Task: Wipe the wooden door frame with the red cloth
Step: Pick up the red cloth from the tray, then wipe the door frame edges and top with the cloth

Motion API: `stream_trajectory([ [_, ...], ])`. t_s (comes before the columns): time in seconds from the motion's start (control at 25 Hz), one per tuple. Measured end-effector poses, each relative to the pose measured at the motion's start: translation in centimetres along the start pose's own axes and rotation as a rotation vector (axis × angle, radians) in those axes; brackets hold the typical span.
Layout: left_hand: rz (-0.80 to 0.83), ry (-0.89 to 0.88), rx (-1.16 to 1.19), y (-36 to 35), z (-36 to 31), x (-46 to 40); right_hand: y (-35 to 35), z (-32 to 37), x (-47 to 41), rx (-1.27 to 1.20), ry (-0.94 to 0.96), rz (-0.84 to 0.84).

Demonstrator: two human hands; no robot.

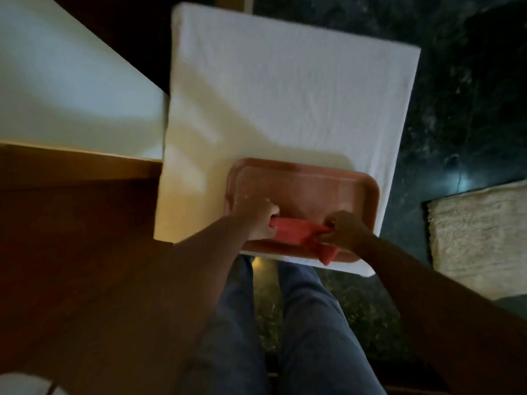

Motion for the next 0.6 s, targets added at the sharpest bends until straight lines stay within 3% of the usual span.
stream_trajectory([
  [0.08,0.03,0.106,0.339,3.5,1.8,4.9,2.3,2.7,4.0,-0.408,-0.004,-0.03],
  [0.2,-0.038,0.135,1.11,9.7,3.2,13.0,7.9,7.6,9.6,-0.914,0.029,-0.375],
  [0.28,-0.185,0.152,1.376,13.1,3.5,18.8,9.8,11.5,11.7,-1.112,0.072,-0.46],
  [0.36,-0.428,0.221,1.482,15.9,4.5,25.1,11.0,18.2,13.1,-1.064,0.188,-0.327],
  [0.44,-0.695,0.304,1.533,18.5,6.5,31.7,13.0,26.3,14.4,-0.84,0.394,-0.255],
  [0.6,-1.17,0.202,1.588,25.4,10.9,47.3,19.6,46.2,21.9,-0.424,0.88,-0.615],
])
Point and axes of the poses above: each hand's wrist, its own x-axis away from the middle knuckle, its own y-axis out of the back of the hand, z = x × y, the point moved 9 cm from there along -x, towards the middle knuckle, and after that the axes turned 13 degrees about y, right-handed, at the moved point
